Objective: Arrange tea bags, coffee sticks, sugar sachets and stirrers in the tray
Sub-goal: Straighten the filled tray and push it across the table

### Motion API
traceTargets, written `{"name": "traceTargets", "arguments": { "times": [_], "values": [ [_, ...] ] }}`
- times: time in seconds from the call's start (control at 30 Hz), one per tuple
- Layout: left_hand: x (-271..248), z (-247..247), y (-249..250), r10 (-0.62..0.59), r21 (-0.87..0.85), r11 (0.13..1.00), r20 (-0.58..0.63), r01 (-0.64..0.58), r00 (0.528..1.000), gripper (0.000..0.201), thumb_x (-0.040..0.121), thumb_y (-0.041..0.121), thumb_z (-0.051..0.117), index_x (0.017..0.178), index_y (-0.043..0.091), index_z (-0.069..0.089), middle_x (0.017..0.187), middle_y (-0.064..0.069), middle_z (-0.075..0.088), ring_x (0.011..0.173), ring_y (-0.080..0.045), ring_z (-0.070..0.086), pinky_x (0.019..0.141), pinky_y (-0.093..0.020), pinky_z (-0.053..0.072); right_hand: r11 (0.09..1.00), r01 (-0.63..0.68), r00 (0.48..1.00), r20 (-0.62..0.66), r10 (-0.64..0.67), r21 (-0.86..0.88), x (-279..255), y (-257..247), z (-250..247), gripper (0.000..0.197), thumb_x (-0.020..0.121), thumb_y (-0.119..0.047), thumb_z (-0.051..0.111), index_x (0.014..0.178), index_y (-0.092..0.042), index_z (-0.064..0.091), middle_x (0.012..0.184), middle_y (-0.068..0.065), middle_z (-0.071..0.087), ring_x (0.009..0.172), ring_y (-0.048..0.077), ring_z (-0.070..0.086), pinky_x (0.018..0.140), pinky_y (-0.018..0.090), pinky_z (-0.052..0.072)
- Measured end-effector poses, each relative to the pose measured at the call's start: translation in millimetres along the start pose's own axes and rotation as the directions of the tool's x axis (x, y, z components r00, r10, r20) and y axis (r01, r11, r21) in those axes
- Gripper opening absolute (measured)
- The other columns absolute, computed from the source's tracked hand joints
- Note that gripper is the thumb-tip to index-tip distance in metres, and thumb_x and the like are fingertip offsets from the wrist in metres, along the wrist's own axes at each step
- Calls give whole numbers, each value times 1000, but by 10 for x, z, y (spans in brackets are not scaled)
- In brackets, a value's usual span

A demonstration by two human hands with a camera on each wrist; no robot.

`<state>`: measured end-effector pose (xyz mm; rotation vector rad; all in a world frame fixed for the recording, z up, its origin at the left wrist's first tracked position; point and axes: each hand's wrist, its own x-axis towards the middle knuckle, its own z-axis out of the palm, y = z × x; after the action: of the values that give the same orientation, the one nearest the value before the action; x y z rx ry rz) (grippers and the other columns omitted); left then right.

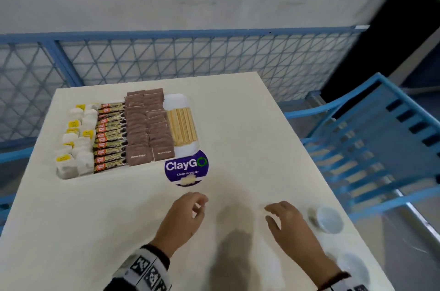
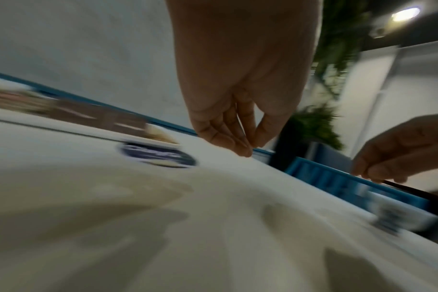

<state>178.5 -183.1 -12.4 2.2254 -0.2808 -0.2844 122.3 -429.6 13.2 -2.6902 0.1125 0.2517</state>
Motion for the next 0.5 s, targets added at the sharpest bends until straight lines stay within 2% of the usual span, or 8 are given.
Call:
{"name": "traceTargets", "arguments": {
  "times": [0.07, 0.13, 0.2, 0.27, 0.33, 0.4, 0.47, 0.5],
  "values": [
    [69, 306, 282, 100, 13, 995, 97, -102, 990, 17, 90, 13, 53, 103, 19, 63, 96, 9, 59, 77, 0, 55, 70, -4, 39, 995, -68, 991, -121, 59, -73, -250, 294, -102, 29, 62, -10, 83, 87, -15, 69, 82, 2, 63, 74, 24, 65, 70, 26, 51],
    [134, 568, 552, 186, 29, 981, 167, -193, 968, 18, 91, 16, 51, 105, 18, 62, 100, 7, 60, 81, -1, 54, 75, -6, 38, 972, -169, 975, -173, 141, -161, -458, 509, -218, 43, 48, -19, 90, 83, -13, 66, 76, 5, 61, 65, 28, 62, 56, 34, 52],
    [193, 794, 799, 253, 44, 962, 226, -269, 941, 21, 91, 16, 50, 109, 17, 62, 106, 3, 60, 89, -6, 53, 81, -10, 37, 939, -292, 951, -157, 266, -180, -624, 694, -299, 56, 48, -40, 86, 88, -9, 64, 79, 10, 62, 67, 32, 61, 55, 38, 52],
    [241, 976, 1015, 288, 78, 943, 289, -322, 913, 25, 92, 17, 48, 114, 16, 59, 113, 2, 58, 101, -11, 52, 87, -14, 35, 895, -407, 913, -59, 403, -183, -735, 878, -303, 72, 51, -63, 70, 92, -4, 64, 81, 12, 64, 69, 34, 63, 55, 40, 54],
    [287, 1137, 1187, 309, 109, 925, 341, -364, 888, 29, 93, 17, 47, 119, 16, 57, 119, 0, 54, 110, -15, 49, 93, -18, 34, 872, -438, 894, -1, 449, -219, -792, 1026, -260, 79, 44, -65, 73, 93, -3, 63, 81, 13, 65, 68, 34, 64, 53, 40, 54],
    [332, 1293, 1333, 322, 139, 907, 380, -398, 867, 33, 91, 17, 48, 123, 16, 54, 125, -2, 50, 115, -18, 47, 97, -22, 34, 872, -440, 890, 21, 455, -216, -813, 1089, -276, 70, 57, -57, 73, 105, -9, 57, 96, 11, 63, 83, 32, 63, 65, 39, 54],
    [370, 1452, 1462, 318, 179, 888, 428, -424, 846, 40, 89, 17, 49, 129, 16, 50, 131, -3, 45, 119, -20, 44, 100, -25, 33, 869, -475, 871, 71, 487, -137, -801, 1152, -264, 57, 77, -54, 59, 118, -18, 45, 115, 4, 53, 104, 23, 56, 82, 33, 50],
    [388, 1536, 1522, 313, 201, 876, 453, -438, 835, 44, 88, 17, 50, 132, 16, 47, 135, -4, 41, 122, -22, 42, 103, -27, 32, 881, -464, 878, 82, 471, -99, -812, 1196, -264, 54, 79, -53, 57, 120, -21, 42, 118, 1, 51, 107, 21, 54, 85, 30, 49]
  ]
}}
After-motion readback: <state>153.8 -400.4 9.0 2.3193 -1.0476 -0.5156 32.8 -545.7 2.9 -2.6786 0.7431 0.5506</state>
